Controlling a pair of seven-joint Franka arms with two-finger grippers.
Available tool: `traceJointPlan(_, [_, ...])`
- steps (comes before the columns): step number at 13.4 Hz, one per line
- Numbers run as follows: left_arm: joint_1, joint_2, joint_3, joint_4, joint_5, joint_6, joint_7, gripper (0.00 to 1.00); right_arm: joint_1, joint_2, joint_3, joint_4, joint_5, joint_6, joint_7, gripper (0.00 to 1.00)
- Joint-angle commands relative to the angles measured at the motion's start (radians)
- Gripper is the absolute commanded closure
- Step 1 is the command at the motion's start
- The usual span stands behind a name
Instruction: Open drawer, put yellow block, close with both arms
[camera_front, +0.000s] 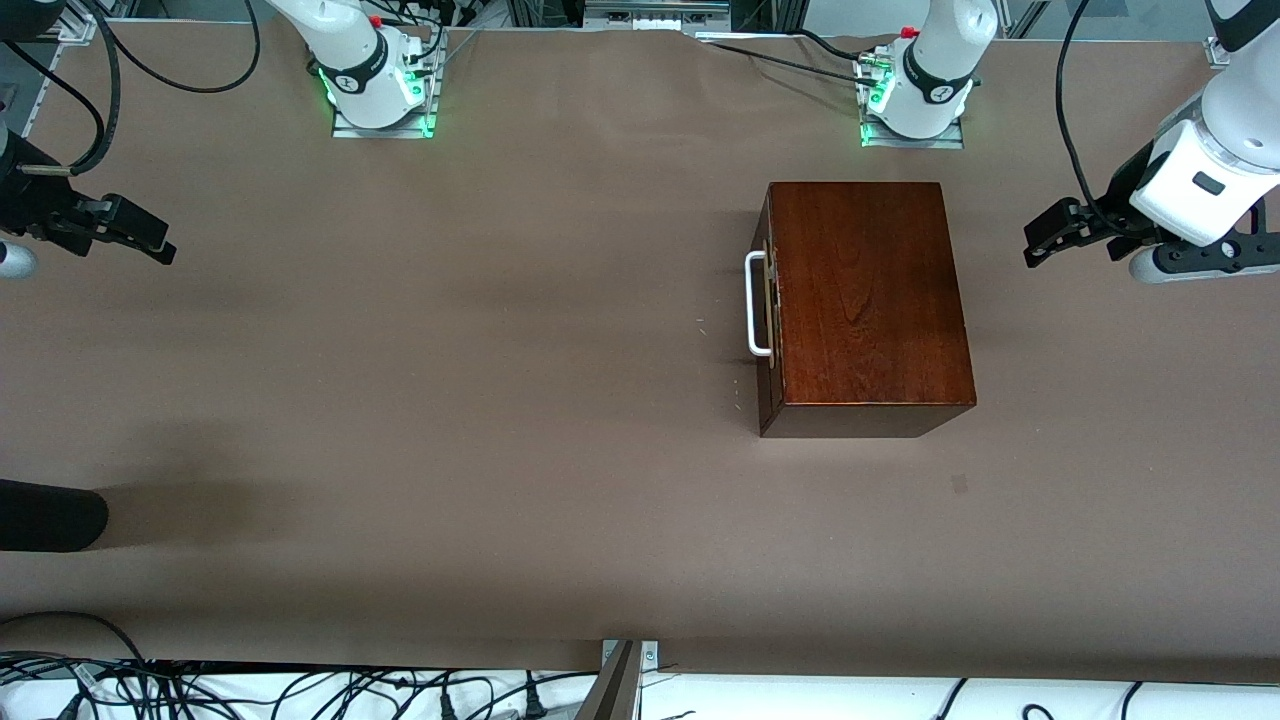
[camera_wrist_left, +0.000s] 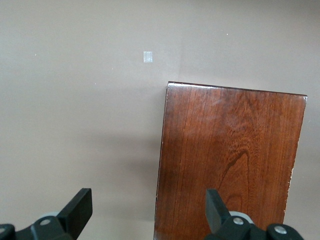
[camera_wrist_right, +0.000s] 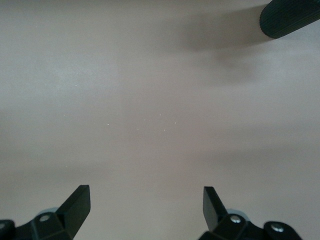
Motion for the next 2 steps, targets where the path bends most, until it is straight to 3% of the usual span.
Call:
traceJointPlan(1, [-0.012, -0.02, 0.014, -0.019, 0.011, 0.011, 0.018, 0.0, 0.0, 0.001, -0.009, 0.011, 0.015, -0.016, -0.01, 0.0])
traceJointPlan(2, [-0.012, -0.017, 0.014, -0.01, 0.011, 0.011, 0.019, 0.0, 0.0, 0.001, -0.014, 0.011, 0.015, -0.016, -0.01, 0.0])
